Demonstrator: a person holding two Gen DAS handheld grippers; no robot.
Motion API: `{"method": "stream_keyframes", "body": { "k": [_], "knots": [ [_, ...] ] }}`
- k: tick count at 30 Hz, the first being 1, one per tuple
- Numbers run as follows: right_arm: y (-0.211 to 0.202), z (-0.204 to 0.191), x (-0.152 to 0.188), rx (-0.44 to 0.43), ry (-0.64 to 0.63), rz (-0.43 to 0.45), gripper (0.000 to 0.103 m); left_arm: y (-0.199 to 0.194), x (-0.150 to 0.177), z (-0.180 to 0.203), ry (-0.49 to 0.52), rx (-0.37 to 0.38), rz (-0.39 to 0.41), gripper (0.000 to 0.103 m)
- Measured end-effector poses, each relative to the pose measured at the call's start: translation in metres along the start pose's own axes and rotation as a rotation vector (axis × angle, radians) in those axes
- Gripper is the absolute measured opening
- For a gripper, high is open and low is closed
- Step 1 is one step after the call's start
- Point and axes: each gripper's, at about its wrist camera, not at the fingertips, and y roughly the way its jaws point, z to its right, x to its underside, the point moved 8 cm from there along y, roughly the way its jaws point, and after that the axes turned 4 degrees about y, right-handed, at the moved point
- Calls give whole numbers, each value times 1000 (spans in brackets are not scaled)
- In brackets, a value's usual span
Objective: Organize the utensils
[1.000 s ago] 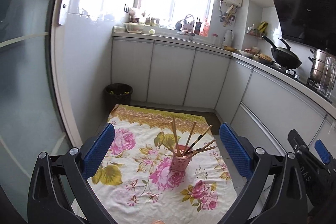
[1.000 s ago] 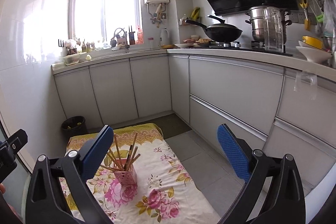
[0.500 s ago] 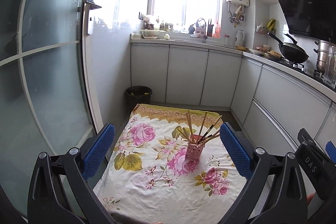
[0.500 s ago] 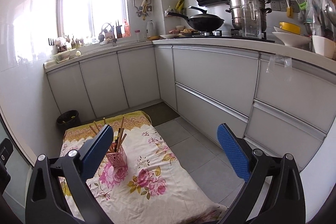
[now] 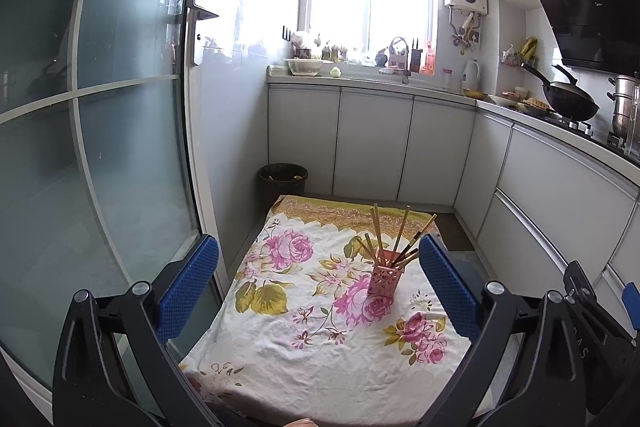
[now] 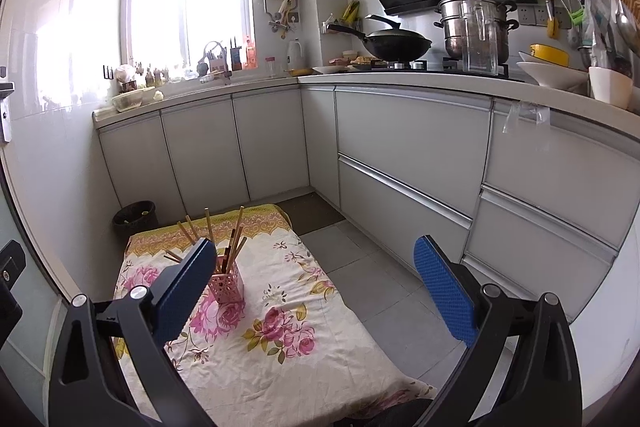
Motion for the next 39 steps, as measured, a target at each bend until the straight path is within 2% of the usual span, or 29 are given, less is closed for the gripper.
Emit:
{"method": "stream_keyframes", "body": {
  "k": [7, 15, 39],
  "knots": [
    [0, -1, 3, -10, 4, 0, 96, 3, 1, -2, -22, -10, -7, 96],
    [-5, 3, -1, -11, 51, 43, 96, 4, 4, -2, -36, -24, -9, 96],
    [0, 3, 0, -38, 56, 4, 96, 4, 2, 3, -13, 3, -13, 96]
  ]
}}
